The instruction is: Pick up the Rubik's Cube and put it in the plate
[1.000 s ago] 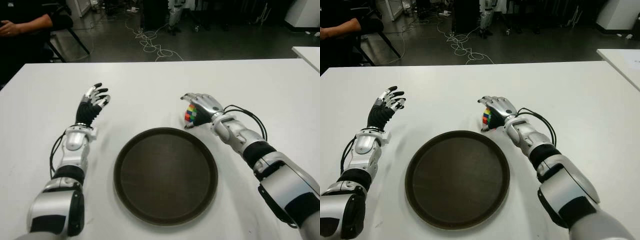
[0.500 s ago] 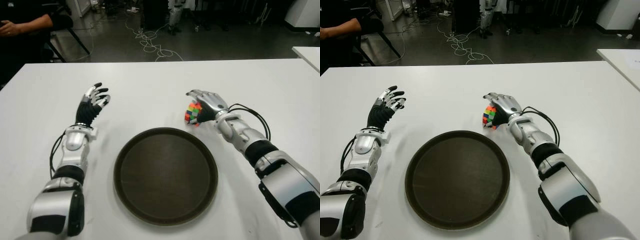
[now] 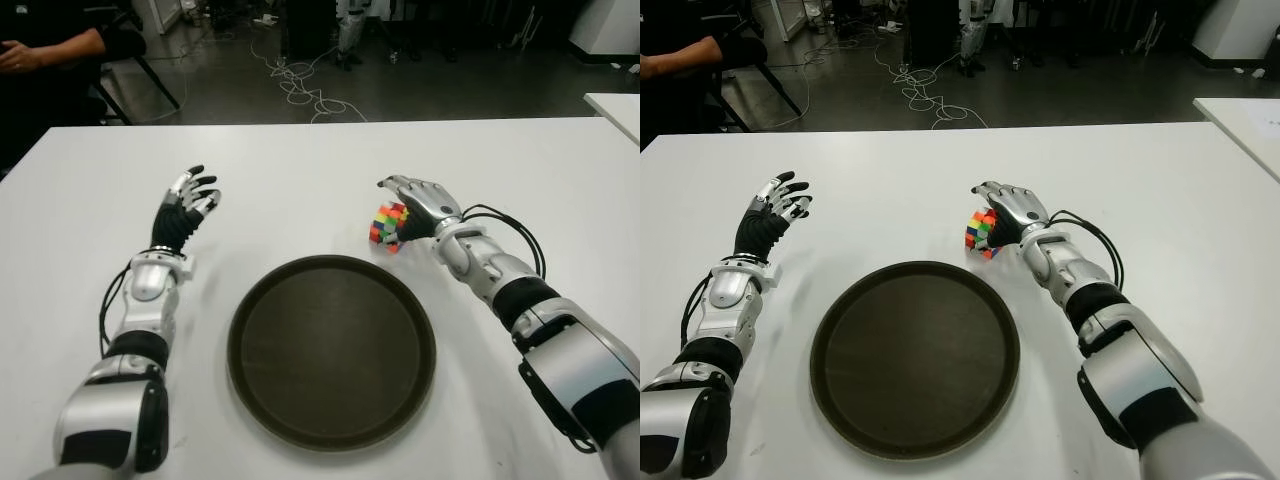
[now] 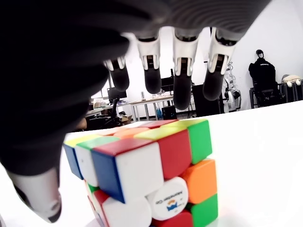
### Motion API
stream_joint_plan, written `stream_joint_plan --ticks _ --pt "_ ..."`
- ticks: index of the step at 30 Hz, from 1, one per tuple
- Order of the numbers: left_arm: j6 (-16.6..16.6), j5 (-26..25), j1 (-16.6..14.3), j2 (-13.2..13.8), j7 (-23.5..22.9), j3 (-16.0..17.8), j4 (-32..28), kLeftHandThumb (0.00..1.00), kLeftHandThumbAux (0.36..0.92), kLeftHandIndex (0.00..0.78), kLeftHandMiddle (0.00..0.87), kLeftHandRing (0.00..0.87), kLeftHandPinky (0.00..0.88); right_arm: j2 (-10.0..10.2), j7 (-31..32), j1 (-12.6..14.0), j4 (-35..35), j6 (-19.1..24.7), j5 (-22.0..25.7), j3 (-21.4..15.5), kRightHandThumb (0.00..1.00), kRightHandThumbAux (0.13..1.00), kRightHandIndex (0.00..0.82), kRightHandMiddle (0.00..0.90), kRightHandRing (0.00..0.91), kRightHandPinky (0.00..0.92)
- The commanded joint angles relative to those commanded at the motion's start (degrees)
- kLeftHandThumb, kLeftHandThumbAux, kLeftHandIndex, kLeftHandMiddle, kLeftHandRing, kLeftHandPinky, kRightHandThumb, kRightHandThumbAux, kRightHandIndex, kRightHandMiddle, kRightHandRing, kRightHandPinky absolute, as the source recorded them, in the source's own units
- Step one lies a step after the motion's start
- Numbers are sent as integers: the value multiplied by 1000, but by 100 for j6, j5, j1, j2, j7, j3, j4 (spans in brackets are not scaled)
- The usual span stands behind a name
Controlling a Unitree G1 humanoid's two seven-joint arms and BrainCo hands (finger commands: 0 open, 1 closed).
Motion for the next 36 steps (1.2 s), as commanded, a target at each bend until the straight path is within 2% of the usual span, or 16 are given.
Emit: stream_joint_plan --ticks 9,19,26,36 --pt "-11 -44 -3 1 -73 23 3 16 583 131 221 235 267 87 24 0 117 -32 -35 54 0 719 149 152 187 195" --pt "48 -43 -15 2 -58 15 -7 24 617 135 224 235 271 134 301 -1 111 -100 -68 146 0 727 149 152 175 182" --pt "37 11 -10 15 15 -15 4 6 615 138 225 231 258 188 660 -17 145 -84 -156 339 0 768 156 150 172 170" --pt "36 14 -6 11 66 -2 -3 0 622 140 223 239 269 235 896 -51 160 83 -188 506 0 752 140 135 154 154"
